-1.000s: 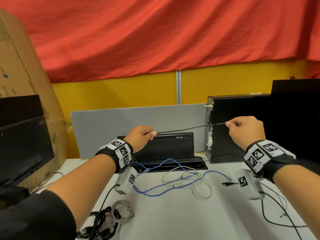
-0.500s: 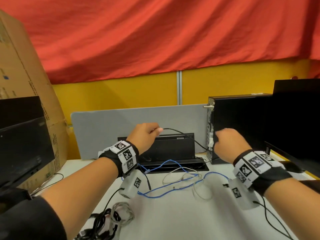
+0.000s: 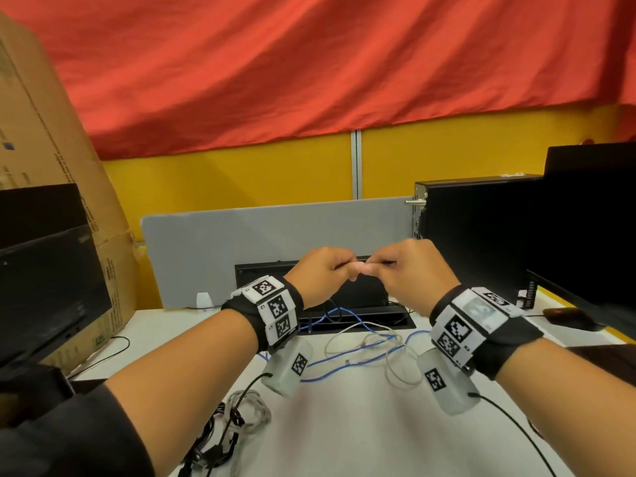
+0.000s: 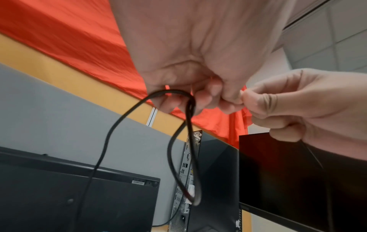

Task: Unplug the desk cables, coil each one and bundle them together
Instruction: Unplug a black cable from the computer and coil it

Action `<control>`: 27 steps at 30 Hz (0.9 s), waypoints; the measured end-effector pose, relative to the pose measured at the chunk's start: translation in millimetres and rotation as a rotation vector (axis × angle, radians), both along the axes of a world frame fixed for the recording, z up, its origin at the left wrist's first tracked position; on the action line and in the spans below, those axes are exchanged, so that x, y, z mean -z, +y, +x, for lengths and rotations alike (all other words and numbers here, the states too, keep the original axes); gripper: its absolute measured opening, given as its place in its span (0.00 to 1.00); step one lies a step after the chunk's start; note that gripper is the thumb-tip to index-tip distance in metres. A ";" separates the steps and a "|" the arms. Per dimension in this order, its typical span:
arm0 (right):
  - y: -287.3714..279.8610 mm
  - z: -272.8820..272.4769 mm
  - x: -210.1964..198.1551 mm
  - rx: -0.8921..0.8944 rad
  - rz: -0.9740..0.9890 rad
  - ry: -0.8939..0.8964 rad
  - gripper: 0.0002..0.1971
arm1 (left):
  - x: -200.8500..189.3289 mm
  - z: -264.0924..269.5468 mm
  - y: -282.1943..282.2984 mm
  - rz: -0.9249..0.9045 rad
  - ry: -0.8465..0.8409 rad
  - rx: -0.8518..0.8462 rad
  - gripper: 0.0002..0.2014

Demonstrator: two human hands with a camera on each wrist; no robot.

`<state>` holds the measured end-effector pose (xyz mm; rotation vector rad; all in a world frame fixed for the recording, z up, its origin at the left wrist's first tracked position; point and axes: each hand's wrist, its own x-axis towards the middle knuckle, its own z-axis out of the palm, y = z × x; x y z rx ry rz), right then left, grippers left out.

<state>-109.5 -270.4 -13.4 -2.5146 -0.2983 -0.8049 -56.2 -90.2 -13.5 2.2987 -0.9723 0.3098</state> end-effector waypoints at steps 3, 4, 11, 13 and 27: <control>-23.2 4.1 -1.7 0.129 0.125 -0.039 0.07 | -2.0 5.7 11.1 0.039 0.009 -0.063 0.14; -30.6 5.1 -1.7 0.147 0.147 -0.036 0.07 | -1.4 7.1 15.5 0.047 0.013 -0.074 0.14; -44.2 8.1 -1.1 0.187 0.216 -0.127 0.06 | -0.4 7.8 14.4 0.116 0.002 -0.091 0.06; -48.4 6.7 -1.7 0.189 0.229 -0.152 0.06 | -0.4 8.7 17.4 0.162 0.032 -0.104 0.05; -28.2 -2.2 13.6 0.025 0.165 0.213 0.13 | -2.2 -0.1 12.7 -0.578 0.283 -0.236 0.02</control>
